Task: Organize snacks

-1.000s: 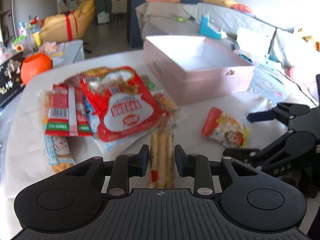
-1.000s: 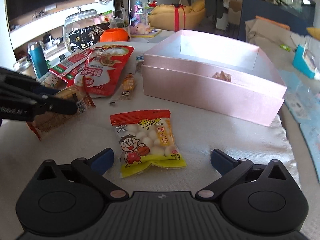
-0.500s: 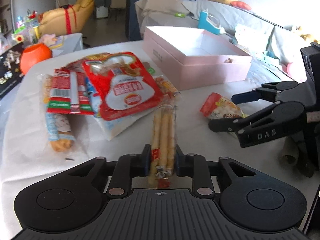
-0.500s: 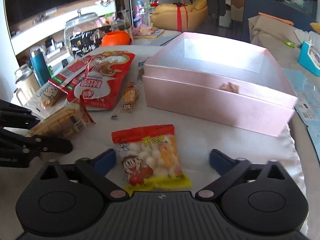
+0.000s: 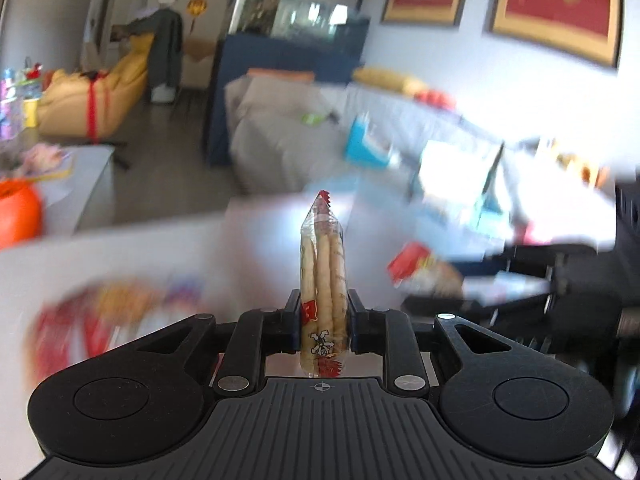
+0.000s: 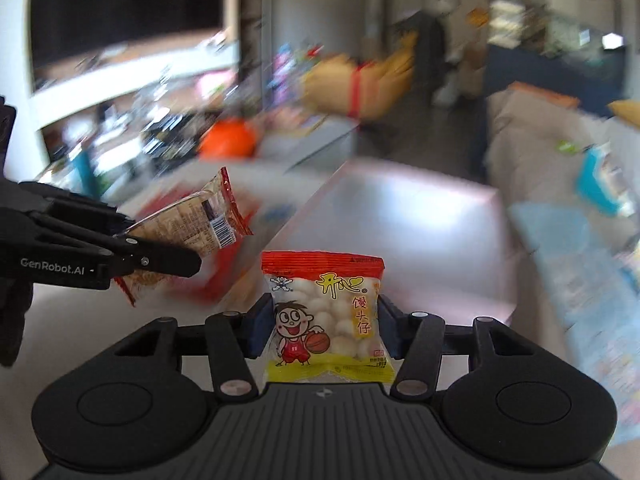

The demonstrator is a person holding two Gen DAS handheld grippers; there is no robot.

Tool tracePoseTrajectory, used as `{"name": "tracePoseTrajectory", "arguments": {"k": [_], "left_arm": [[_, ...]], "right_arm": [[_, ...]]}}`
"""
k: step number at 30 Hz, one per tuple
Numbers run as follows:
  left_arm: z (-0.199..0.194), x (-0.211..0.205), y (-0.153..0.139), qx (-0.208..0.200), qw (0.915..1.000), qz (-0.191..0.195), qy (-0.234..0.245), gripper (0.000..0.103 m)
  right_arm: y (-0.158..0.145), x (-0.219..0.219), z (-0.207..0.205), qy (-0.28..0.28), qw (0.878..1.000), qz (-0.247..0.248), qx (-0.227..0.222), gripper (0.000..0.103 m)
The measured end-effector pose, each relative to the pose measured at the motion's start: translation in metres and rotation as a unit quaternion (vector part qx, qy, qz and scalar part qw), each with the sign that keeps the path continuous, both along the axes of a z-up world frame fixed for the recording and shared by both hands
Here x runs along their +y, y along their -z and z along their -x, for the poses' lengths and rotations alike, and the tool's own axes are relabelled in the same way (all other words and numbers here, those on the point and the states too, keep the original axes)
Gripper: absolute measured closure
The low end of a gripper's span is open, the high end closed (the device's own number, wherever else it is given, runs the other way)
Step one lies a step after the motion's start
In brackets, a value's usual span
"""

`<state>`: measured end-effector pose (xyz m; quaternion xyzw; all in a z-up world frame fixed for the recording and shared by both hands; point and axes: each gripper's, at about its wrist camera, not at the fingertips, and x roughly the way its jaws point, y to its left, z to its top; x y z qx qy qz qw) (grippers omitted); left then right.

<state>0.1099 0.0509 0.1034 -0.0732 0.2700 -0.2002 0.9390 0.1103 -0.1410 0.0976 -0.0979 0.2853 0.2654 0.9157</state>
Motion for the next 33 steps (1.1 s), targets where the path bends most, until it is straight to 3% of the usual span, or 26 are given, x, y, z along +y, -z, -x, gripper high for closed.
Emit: {"name": "tracePoseTrajectory", "arguments": {"k": [2,3,4,6,9,14,18,22,26,27,33], "left_arm": [[-0.051,-0.007,-0.007,0.015,0.9996,0.022,0.007,0.076],[-0.074,-0.011,-0.007,0.025,0.9995,0.017,0.008,0.076],[-0.088,-0.014,-0.006,0.03,0.9995,0.004,0.006,0.075],[-0.099,-0.014,-0.002,0.034,0.999,-0.024,-0.017,0.075],[-0.083,-0.005,0.007,0.038,0.9982,-0.031,-0.034,0.074],[-0.044,0.007,0.039,0.043,0.9961,-0.061,-0.048,0.074],[-0.033,0.008,0.064,0.054,0.99,-0.117,-0.058,0.074],[-0.019,0.014,0.071,0.035,0.9879,-0.144,-0.046,0.075],[-0.017,0.032,0.071,0.035,0.9843,-0.155,-0.077,0.075],[-0.018,0.037,0.071,0.039,0.9854,-0.144,-0.082,0.075],[-0.038,0.047,0.065,0.082,0.9887,-0.052,-0.114,0.075]], "right_arm": [[-0.014,0.001,-0.028,0.029,0.999,0.001,-0.02,0.049],[-0.018,0.002,-0.042,0.042,0.999,0.003,-0.028,0.047],[-0.02,0.004,-0.057,0.048,0.998,0.005,-0.032,0.038],[-0.018,0.006,-0.083,0.062,0.998,0.018,-0.017,0.03],[-0.01,-0.002,-0.086,0.078,0.997,0.011,0.003,0.03],[0.012,-0.01,-0.041,0.011,0.999,-0.011,0.029,0.03],[0.039,0.012,-0.026,-0.037,0.996,-0.015,0.074,0.03],[0.058,0.043,-0.028,-0.05,0.993,-0.018,0.11,0.03],[0.065,0.076,-0.038,-0.065,0.989,-0.024,0.129,0.031],[0.067,0.084,-0.042,-0.065,0.989,-0.024,0.134,0.035],[0.07,0.102,-0.043,-0.071,0.99,-0.004,0.121,0.082]]}}
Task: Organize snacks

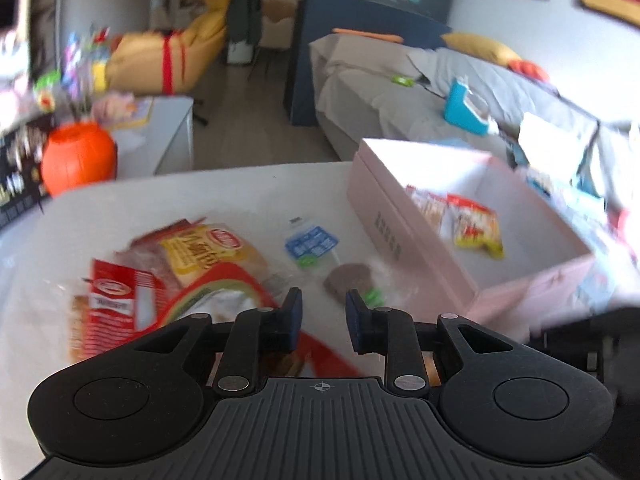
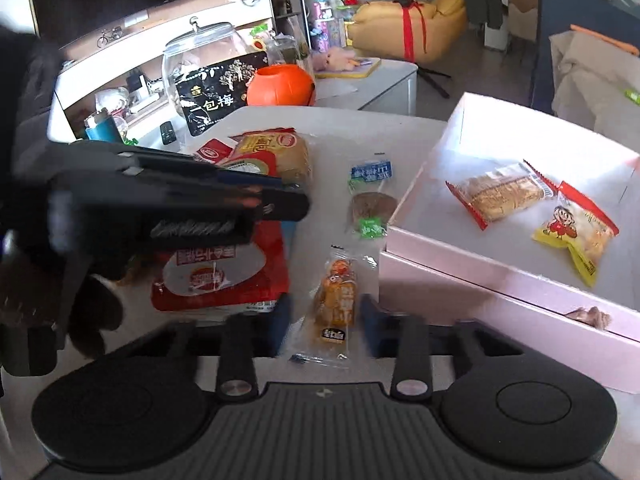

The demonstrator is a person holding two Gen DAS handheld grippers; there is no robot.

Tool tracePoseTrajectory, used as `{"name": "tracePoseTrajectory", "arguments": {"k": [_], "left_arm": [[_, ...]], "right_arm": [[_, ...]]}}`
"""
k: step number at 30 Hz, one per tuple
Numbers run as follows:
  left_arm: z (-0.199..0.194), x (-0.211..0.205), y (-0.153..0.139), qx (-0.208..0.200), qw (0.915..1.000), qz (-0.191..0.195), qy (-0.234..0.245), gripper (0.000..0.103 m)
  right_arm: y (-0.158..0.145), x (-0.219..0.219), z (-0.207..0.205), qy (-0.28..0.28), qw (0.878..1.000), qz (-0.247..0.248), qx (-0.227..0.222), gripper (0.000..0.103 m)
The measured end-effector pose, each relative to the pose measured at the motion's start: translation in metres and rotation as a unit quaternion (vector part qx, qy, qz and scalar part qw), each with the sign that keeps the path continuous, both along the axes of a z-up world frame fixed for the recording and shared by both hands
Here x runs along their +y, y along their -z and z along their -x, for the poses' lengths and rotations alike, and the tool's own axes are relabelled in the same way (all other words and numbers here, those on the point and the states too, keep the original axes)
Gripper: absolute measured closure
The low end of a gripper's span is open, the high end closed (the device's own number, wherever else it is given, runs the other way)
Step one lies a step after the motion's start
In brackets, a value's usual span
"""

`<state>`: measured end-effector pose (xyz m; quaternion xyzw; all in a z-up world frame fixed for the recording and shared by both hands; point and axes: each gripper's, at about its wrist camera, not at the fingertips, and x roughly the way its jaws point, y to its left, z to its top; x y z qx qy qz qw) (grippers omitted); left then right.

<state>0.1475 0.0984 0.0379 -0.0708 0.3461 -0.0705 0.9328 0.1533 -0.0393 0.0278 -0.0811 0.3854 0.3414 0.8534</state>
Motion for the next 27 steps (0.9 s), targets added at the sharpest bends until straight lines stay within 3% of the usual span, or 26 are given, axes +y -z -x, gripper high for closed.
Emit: {"name": "tracePoseTrajectory", "arguments": {"k": [3,9,12,14,15,27], "left_arm": [[-0.016,-0.009,0.0,0.009,0.9998,0.014,-0.007,0.075],[-0.059,-0.037,0.015,0.038,0.9974,-0.059,-0.012,0.072],[-0.061,-0.041,0.016,0.03,0.9963,-0.079,-0.012,0.072],[-0.055,-0.043,0.015,0.031,0.9957,-0.087,-0.004,0.072],[-0.051,-0.044,0.015,0.031,0.9952,-0.093,0.002,0.072],[0.047,-0.052,0.011,0.046,0.9912,-0.065,0.106,0.072]], "right_arm": [[-0.001,-0.01,0.009,0.01,1.0,0.011,-0.003,0.082],[0.001,-0.055,0.039,0.051,0.998,0.019,-0.025,0.082],[0.006,-0.073,0.05,0.074,0.996,0.023,-0.042,0.078],[0.01,-0.083,0.057,0.087,0.994,0.022,-0.056,0.061],[0.014,-0.086,0.057,0.094,0.994,0.021,-0.056,0.047],[0.024,-0.088,0.06,0.099,0.993,0.014,-0.064,0.029]]}}
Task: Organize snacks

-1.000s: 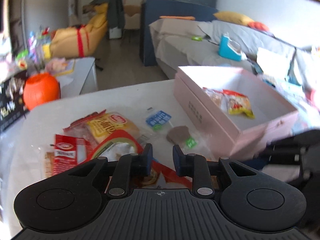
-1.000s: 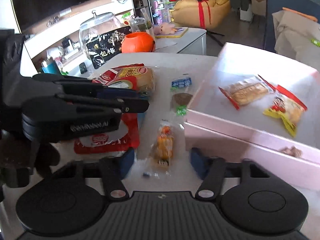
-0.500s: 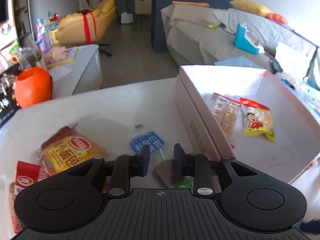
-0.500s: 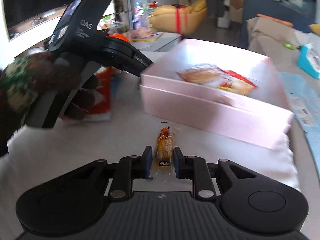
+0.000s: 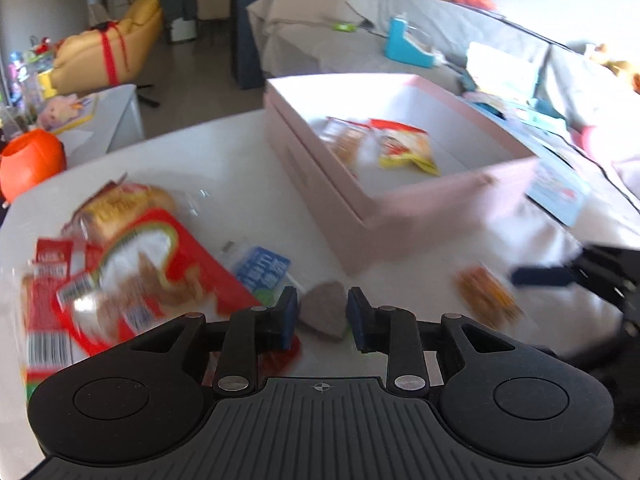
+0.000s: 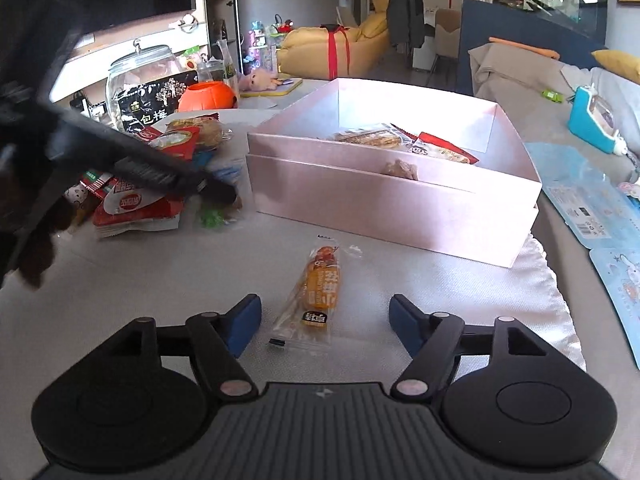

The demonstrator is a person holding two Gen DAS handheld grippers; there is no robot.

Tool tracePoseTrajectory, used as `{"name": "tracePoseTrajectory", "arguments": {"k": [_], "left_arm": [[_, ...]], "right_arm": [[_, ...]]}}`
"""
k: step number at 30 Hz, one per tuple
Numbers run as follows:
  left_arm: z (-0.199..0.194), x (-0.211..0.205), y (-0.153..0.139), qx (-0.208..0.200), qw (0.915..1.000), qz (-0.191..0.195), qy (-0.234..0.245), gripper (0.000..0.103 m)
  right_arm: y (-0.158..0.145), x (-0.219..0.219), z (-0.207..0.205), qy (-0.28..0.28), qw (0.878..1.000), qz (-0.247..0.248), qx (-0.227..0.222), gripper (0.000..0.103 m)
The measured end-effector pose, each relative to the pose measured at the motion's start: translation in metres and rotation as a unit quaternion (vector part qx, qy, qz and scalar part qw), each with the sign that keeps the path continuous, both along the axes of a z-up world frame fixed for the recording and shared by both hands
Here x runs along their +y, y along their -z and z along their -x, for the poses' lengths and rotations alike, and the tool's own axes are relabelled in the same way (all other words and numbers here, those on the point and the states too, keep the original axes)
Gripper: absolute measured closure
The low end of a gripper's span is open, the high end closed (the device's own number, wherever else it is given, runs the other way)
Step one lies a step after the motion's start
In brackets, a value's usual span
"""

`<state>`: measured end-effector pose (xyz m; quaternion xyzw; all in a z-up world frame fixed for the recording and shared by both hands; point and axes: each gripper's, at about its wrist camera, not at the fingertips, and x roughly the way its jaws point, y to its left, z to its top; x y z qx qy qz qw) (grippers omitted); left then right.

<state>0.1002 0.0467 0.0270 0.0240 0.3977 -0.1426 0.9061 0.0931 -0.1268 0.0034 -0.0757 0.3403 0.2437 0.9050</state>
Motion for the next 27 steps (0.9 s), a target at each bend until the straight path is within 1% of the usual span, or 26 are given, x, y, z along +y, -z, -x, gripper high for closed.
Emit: {"name": "tracePoseTrajectory", "arguments": {"k": [2,4,8,9,12,14,16,21,22,25,26,27], "left_arm": [[0.009,-0.001,0.002,0.003,1.0,-0.002,0.003,0.071],[0.011,-0.001,0.006,0.013,0.9999,-0.002,-0.004,0.07],[0.003,0.007,0.006,0.019,0.9983,0.037,-0.042,0.073],[0.002,0.007,0.004,0.017,0.9977,0.042,-0.05,0.073],[0.002,0.002,-0.004,-0.006,0.9979,0.046,-0.044,0.073],[0.003,0.001,-0.011,-0.024,0.9977,0.043,-0.048,0.073],[-0.003,0.004,-0.014,-0.038,0.9967,0.035,-0.063,0.073],[-0.026,0.019,-0.007,-0.056,0.9924,0.008,-0.109,0.073],[-0.031,0.02,-0.005,-0.056,0.9922,0.006,-0.111,0.073],[-0.047,0.02,0.006,-0.034,0.9943,0.013,-0.1,0.074],[-0.047,0.018,0.008,-0.034,0.9953,0.005,-0.091,0.077],[-0.046,0.013,0.009,-0.034,0.9963,-0.004,-0.079,0.077]], "right_arm": [[0.0,0.0,0.0,0.0,1.0,0.003,-0.001,0.025],[-0.001,0.0,-0.001,0.001,1.0,0.003,0.001,0.022],[-0.001,0.0,-0.003,0.009,1.0,0.002,0.005,0.018],[-0.001,0.0,-0.003,0.01,1.0,0.002,0.006,0.018],[-0.002,0.0,-0.003,0.01,1.0,0.001,0.006,0.018],[-0.002,0.0,-0.003,0.01,1.0,-0.001,0.007,0.018],[-0.002,0.0,-0.004,0.011,1.0,-0.002,0.007,0.017],[-0.001,0.001,-0.003,0.012,1.0,0.001,0.006,0.016],[-0.001,0.001,-0.003,0.012,1.0,0.001,0.006,0.016],[-0.001,0.001,-0.004,0.013,1.0,0.0,0.007,0.015],[-0.001,0.001,-0.004,0.013,1.0,0.0,0.007,0.015],[-0.001,0.001,-0.004,0.012,1.0,0.0,0.007,0.015]]}}
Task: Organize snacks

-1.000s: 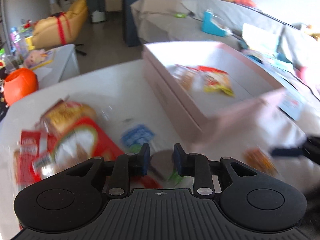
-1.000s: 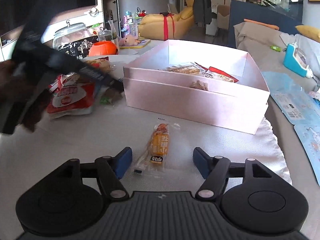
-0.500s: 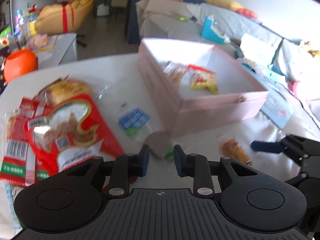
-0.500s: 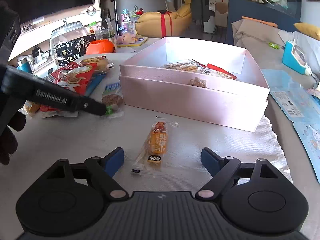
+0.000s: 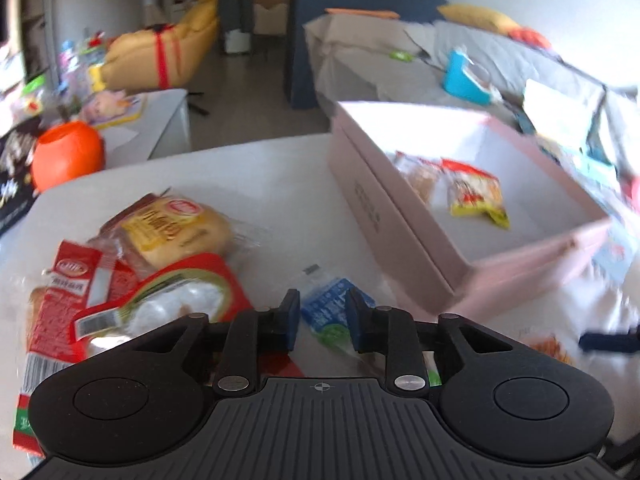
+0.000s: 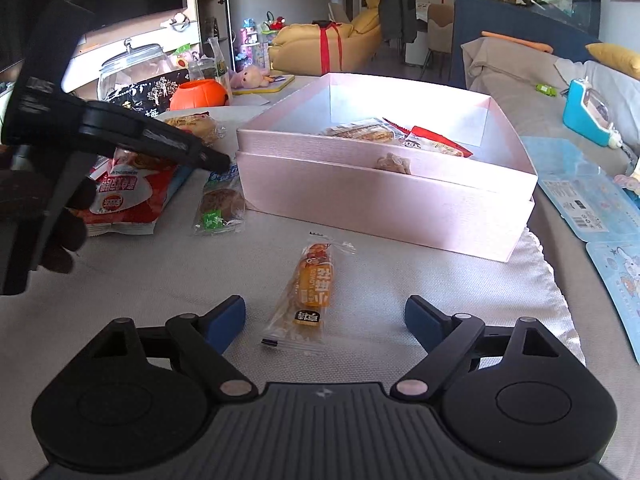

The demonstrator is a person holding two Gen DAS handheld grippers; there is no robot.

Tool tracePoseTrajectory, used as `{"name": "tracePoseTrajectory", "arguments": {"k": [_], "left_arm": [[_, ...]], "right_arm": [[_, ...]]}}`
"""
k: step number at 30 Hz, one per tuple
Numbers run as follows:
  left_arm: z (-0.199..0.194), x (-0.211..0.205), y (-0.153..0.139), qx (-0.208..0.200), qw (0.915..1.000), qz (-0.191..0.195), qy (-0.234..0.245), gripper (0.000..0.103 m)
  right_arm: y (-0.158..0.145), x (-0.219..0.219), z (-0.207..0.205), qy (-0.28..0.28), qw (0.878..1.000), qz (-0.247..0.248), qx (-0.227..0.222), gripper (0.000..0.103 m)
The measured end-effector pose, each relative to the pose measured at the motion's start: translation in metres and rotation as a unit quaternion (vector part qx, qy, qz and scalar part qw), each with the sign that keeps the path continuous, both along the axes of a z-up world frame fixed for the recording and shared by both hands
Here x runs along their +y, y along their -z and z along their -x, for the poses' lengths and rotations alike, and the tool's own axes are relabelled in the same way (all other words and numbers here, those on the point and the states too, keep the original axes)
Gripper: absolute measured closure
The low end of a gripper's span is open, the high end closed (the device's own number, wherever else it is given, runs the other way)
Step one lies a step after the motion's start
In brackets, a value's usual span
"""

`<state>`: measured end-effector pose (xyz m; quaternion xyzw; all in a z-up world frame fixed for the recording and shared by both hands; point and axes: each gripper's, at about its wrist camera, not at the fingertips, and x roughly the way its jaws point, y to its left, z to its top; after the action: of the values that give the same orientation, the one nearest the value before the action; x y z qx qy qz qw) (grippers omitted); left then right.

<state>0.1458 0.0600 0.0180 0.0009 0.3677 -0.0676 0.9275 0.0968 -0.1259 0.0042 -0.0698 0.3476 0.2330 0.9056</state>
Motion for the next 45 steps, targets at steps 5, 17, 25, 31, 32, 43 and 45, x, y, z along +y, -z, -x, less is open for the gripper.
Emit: {"name": "tracePoseTrajectory", "arguments": {"k": [5,17,25,31,32,43,45], "left_arm": [[0.021,-0.008,-0.002,0.02,0.9978,0.007,0.063,0.078],[0.078,0.0,-0.017,0.067,0.992,0.105,0.018,0.076],[0.066,-0.05,-0.008,0.057,0.9961,0.062,0.025,0.069],[0.063,-0.07,-0.005,0.026,0.9988,0.023,0.034,0.064],[0.062,-0.07,-0.005,0.026,0.9989,0.023,0.031,0.06],[0.069,-0.053,-0.005,0.034,0.9988,0.025,0.023,0.058],[0.072,-0.05,-0.005,0.038,0.9987,0.022,0.027,0.059]], "right_arm": [[0.001,0.0,0.0,0.0,1.0,0.0,0.0,0.014],[0.0,-0.004,0.0,0.008,1.0,-0.009,0.002,0.014],[-0.003,-0.043,-0.01,0.113,0.993,-0.04,0.007,0.014],[0.001,-0.052,-0.013,0.127,0.989,-0.066,0.02,0.01],[0.002,-0.048,-0.013,0.126,0.99,-0.055,0.017,0.01],[0.002,-0.038,-0.012,0.125,0.991,-0.04,0.012,0.006],[0.003,-0.033,-0.017,0.113,0.993,-0.028,0.019,0.0]]}}
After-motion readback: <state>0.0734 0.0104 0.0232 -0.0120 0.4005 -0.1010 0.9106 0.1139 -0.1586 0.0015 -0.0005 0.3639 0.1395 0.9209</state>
